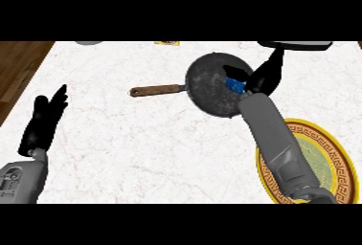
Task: Pick the can from the plate and place it in the pan
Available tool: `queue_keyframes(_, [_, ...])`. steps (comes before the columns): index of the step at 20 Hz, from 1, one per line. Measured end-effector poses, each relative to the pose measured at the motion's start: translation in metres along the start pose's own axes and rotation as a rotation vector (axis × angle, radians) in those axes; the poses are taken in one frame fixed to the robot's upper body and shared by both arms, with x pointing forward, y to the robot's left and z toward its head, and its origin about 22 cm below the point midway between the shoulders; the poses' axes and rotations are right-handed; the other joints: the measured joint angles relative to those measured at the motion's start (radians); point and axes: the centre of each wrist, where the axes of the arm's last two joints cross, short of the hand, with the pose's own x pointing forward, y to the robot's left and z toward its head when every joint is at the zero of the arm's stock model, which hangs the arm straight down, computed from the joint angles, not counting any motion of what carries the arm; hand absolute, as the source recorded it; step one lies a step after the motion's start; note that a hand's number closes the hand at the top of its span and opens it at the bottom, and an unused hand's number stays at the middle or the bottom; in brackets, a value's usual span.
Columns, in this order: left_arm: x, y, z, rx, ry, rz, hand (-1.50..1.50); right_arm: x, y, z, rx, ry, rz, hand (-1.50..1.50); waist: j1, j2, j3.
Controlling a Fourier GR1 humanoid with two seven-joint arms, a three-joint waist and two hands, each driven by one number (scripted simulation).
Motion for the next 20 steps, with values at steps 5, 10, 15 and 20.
queue_keyframes(5, [-0.004,0.004,0.000,0.018,0.028,0.005,0.00,-0.007,-0.001,-0.001,-0.075,0.032,-0.047,-1.50,-0.027,-0.014,-0.002])
queue_keyframes(10, [-0.017,0.012,0.006,0.041,0.058,0.008,0.00,-0.029,-0.008,0.002,-0.138,0.056,-0.080,-1.50,-0.062,-0.032,-0.003])
queue_keyframes(15, [-0.030,0.023,0.013,0.072,0.092,0.010,0.00,-0.056,-0.025,0.016,-0.155,0.051,-0.112,-1.50,-0.102,-0.047,-0.005])
queue_keyframes(20, [-0.041,0.031,0.020,0.094,0.110,0.012,0.00,-0.083,-0.055,0.039,-0.135,0.045,-0.149,-1.50,-0.131,-0.056,-0.006])
